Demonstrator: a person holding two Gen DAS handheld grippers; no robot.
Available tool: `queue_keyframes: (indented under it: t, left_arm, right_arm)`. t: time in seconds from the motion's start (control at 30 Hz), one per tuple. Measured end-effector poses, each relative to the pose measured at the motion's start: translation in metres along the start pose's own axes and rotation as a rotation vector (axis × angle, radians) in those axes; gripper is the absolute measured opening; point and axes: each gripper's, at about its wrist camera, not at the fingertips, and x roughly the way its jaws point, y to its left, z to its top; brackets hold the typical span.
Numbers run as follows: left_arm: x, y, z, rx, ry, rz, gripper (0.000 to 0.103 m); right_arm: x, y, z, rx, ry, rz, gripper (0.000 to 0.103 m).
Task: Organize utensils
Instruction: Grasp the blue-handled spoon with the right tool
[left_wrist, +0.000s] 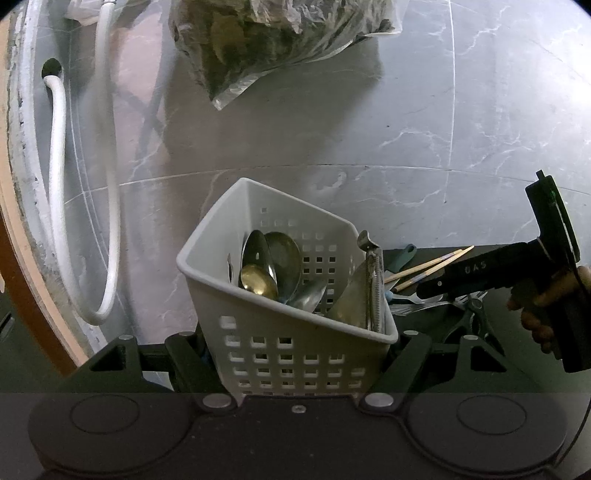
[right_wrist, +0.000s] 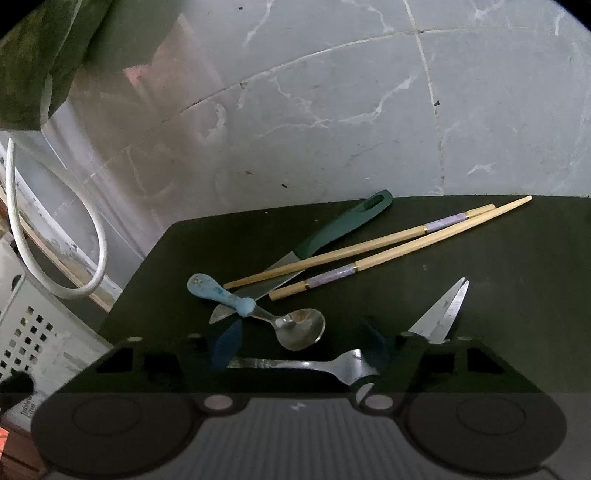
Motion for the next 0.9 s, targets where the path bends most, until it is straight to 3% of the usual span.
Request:
queue_keyframes:
  t: [0.07, 0.33, 0.67, 0.9]
  left_arm:
    - [-0.0002, 0.0, -0.0001, 0.0, 0.0, 0.0, 0.077]
    - [-0.0002, 0.0003, -0.0002, 0.001, -0.001, -0.001, 0.077]
    - [-0.0011, 0.0002, -0.0002, 0.001, -0.001, -0.003, 0.077]
    - [-0.0012, 0.0007, -0.0002, 0.001, -0.001, -0.004, 0.077]
  right_arm:
    - [-0.0001, 0.0021, -0.001, -0.011, -0.002, -0.02, 0.058]
    - [0.0012, 0.0063, -0.0032, -0.024, -0.003, -0.031, 0.05]
    - [0.006, 0.0092, -0.0059, -0.04, -0.012, -0.049, 0.014]
    - [-0.0015, 0.0093, -0.0046, -0.031, -0.086, -0.034, 0.005]
